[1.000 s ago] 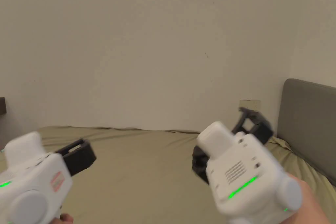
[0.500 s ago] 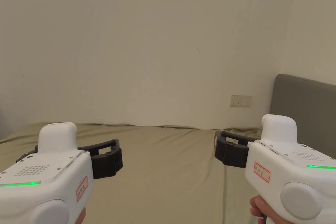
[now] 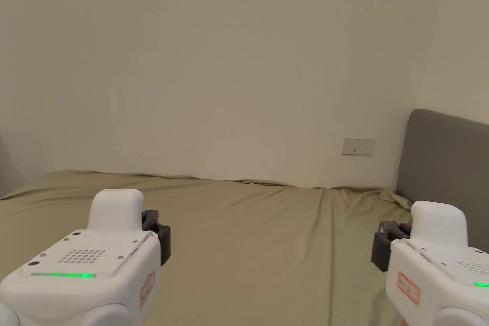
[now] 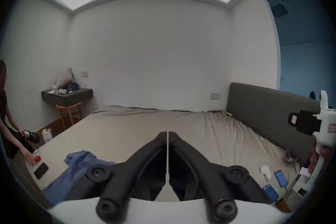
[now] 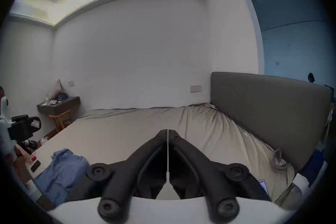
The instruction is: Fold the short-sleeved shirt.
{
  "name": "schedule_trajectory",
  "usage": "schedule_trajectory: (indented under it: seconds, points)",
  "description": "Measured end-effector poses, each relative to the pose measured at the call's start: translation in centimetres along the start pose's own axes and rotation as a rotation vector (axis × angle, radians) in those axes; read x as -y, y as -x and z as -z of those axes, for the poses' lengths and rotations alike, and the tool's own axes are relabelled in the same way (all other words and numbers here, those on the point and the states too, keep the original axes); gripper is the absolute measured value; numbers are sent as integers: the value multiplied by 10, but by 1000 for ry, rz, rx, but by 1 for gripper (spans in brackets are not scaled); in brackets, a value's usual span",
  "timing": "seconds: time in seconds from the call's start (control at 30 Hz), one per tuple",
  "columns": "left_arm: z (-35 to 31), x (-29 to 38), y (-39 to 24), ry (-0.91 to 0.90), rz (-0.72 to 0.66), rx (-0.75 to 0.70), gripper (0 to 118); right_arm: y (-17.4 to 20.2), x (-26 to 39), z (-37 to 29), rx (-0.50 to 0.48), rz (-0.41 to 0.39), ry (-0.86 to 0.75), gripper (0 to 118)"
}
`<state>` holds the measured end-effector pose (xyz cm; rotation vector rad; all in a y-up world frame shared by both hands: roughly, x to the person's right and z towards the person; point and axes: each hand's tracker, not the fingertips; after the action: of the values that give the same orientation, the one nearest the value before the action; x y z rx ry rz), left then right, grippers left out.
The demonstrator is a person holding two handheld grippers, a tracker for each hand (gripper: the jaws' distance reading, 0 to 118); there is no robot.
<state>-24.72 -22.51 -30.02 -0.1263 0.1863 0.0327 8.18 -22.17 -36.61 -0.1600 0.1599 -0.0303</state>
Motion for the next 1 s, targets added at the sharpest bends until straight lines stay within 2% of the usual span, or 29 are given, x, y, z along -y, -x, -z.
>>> schedule_trajectory:
  seconds: [0.13,0.23,0.4,0.5,0.57,0.6,0.67,0.77,0.87,1.0]
  points:
    - [-9,-13,17,-2,7,-32,0,15,-8,14,-12,17,6,4]
    - [-33,-19,58,-33,-25,-172,0,65,-16,30,-135,-18,-10,4]
    - [-97,-18,146,-4,-46,-476,0,223,-21,21,-558,-101,15,4]
    - [-137,-12,193,33,-76,-615,0,295,-13,11,-846,-64,58,4]
    - [-159,-8,213,46,-67,-683,0,330,-7,-1,-967,-43,84,4]
    - [-167,-5,220,56,-60,-710,0,344,-4,-5,-996,-67,93,4]
    - [-173,0,235,67,-55,-709,0,361,1,-9,-985,-107,78,4]
    - [-166,7,246,92,-54,-687,0,366,5,1,-973,-101,85,4]
    - [-134,19,252,131,-85,-601,0,359,7,16,-940,-74,118,4]
    - [-65,48,249,234,-91,-479,0,359,15,44,-874,-111,126,4]
